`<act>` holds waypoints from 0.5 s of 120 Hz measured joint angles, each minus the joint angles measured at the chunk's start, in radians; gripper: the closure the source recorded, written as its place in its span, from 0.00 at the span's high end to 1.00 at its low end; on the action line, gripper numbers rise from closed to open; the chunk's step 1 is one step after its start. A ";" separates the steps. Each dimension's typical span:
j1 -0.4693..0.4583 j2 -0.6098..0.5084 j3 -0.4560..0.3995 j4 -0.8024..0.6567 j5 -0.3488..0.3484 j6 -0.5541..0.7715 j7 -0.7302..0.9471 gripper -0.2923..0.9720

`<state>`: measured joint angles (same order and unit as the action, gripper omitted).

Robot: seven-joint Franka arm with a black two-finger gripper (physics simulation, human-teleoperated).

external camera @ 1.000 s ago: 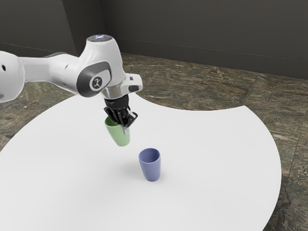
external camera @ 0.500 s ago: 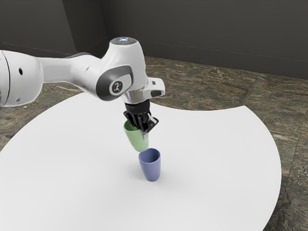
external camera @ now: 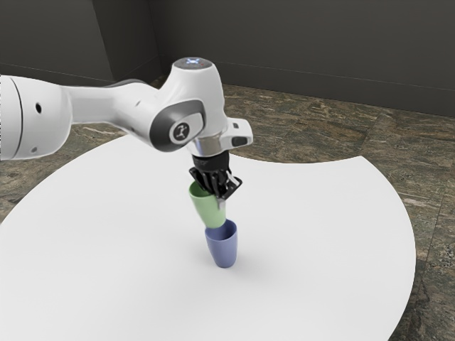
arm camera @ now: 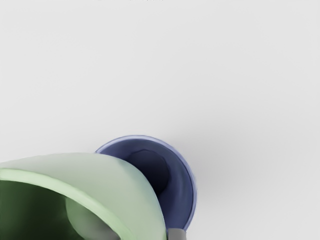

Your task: Place the left cup onto the right cup

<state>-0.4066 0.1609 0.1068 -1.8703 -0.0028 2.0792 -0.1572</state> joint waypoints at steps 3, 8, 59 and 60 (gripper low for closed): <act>-0.002 0.004 -0.001 0.004 0.000 -0.001 -0.001 0.15; -0.006 0.009 -0.002 0.011 0.000 -0.002 -0.003 0.15; -0.008 0.023 -0.018 0.020 -0.001 -0.008 -0.025 0.15; -0.008 0.023 -0.018 0.020 -0.001 -0.008 -0.025 0.15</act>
<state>-0.4142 0.1844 0.0888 -1.8504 -0.0043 2.0713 -0.1821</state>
